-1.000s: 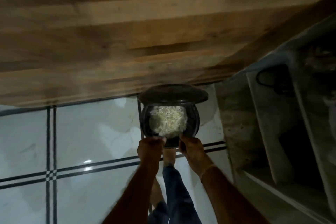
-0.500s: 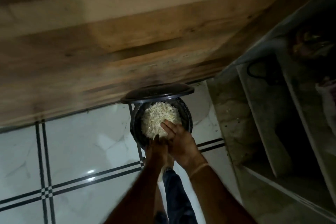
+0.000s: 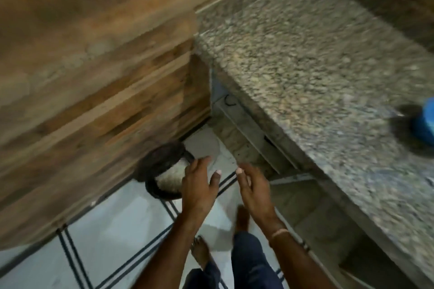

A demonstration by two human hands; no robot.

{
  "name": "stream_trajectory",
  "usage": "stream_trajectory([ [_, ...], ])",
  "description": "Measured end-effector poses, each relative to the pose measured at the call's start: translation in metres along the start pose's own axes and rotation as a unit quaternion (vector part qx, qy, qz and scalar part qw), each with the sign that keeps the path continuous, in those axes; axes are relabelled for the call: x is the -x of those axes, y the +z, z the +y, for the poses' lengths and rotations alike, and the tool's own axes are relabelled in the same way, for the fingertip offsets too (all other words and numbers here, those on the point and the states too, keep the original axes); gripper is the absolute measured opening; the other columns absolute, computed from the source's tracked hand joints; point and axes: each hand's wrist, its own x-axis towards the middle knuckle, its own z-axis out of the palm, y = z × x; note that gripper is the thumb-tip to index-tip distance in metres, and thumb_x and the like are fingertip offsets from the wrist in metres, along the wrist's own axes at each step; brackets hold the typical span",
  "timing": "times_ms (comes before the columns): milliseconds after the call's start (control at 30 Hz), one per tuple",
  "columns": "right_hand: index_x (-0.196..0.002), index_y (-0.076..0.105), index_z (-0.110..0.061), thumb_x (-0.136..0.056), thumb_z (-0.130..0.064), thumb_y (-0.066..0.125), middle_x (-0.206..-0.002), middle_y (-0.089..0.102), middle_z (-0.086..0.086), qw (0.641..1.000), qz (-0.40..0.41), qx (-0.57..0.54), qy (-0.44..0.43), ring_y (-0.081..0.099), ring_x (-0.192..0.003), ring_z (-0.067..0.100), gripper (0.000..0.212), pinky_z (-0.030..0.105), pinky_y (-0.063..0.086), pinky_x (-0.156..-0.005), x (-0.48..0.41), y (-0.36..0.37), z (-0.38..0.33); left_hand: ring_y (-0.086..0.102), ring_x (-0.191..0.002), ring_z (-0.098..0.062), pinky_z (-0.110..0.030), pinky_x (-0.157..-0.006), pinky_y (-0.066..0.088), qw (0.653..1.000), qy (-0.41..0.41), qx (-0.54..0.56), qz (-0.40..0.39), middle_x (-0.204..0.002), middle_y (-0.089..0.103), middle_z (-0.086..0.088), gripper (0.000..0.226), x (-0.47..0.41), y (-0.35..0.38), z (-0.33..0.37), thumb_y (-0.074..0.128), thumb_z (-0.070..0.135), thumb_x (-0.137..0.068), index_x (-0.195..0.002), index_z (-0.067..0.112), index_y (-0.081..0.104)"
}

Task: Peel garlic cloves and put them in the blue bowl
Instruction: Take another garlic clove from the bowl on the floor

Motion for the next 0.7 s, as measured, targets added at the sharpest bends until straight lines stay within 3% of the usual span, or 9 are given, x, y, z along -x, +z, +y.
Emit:
stream_trajectory([
  [67, -0.128, 0.068, -0.016, -0.106, -0.04, 0.051, -0.12, 0.064, -0.008, 0.999, 0.043, 0.005, -0.026, 0.06, -0.11, 0.009, 0.036, 0.029, 0.049, -0.096, 0.008, -0.045, 0.003, 0.046, -0.139, -0.019, -0.034, -0.111, 0.041, 0.998, 0.067, -0.006, -0.02, -0.148, 0.054, 0.002, 0.046, 0.006, 0.013, 0.045, 0.063, 0.033, -0.101, -0.146, 0.027, 0.053],
  [167, -0.121, 0.069, -0.019, -0.107, -0.026, 0.056, -0.11, 0.062, -0.008, 0.995, 0.072, 0.03, -0.062, 0.057, -0.1, 0.006, 0.02, 0.024, 0.045, -0.088, 0.01, -0.104, 0.018, 0.053, -0.131, -0.025, -0.047, -0.106, 0.048, 0.984, 0.167, -0.041, -0.037, -0.14, 0.059, -0.003, 0.041, 0.003, 0.046, 0.104, 0.064, 0.032, -0.1, -0.14, 0.023, 0.059],
  [267, -0.127, 0.067, -0.018, -0.108, -0.03, 0.052, -0.121, 0.067, -0.001, 0.991, 0.093, 0.06, -0.08, 0.059, -0.111, 0.012, 0.026, 0.024, 0.045, -0.093, 0.007, -0.166, 0.038, 0.056, -0.128, -0.028, -0.047, -0.104, 0.049, 0.976, 0.207, -0.051, -0.045, -0.138, 0.062, -0.005, 0.042, 0.004, 0.092, 0.162, 0.062, 0.03, -0.097, -0.137, 0.019, 0.063],
  [367, -0.137, 0.063, -0.017, -0.104, -0.031, 0.049, -0.132, 0.064, 0.003, 0.986, 0.121, 0.097, -0.062, 0.059, -0.12, 0.02, 0.038, 0.031, 0.049, -0.099, 0.002, -0.229, 0.065, 0.053, -0.131, -0.028, -0.041, -0.106, 0.047, 0.97, 0.227, -0.055, -0.069, -0.141, 0.059, -0.006, 0.042, 0.01, 0.142, 0.219, 0.066, 0.018, -0.097, -0.139, 0.018, 0.061],
  [533, -0.136, 0.063, -0.017, -0.101, -0.03, 0.05, -0.13, 0.063, 0.005, 0.968, 0.223, 0.116, -0.007, 0.058, -0.121, 0.024, 0.039, 0.025, 0.042, -0.096, 0.006, -0.318, 0.11, 0.057, -0.123, -0.027, -0.038, -0.1, 0.048, 0.952, 0.268, -0.069, -0.126, -0.131, 0.063, -0.005, 0.038, 0.02, 0.211, 0.29, 0.071, 0.021, -0.096, -0.133, 0.016, 0.065],
  [700, -0.136, 0.06, -0.018, -0.101, -0.016, 0.056, -0.13, 0.059, 0.008, 0.912, 0.372, 0.148, 0.084, 0.055, -0.117, 0.031, 0.035, 0.045, 0.049, -0.092, 0.012, -0.371, 0.154, 0.058, -0.113, -0.023, -0.044, -0.088, 0.055, 0.914, 0.344, -0.109, -0.187, -0.118, 0.062, -0.001, 0.038, 0.018, 0.268, 0.328, 0.076, 0.018, -0.09, -0.126, 0.021, 0.064],
])
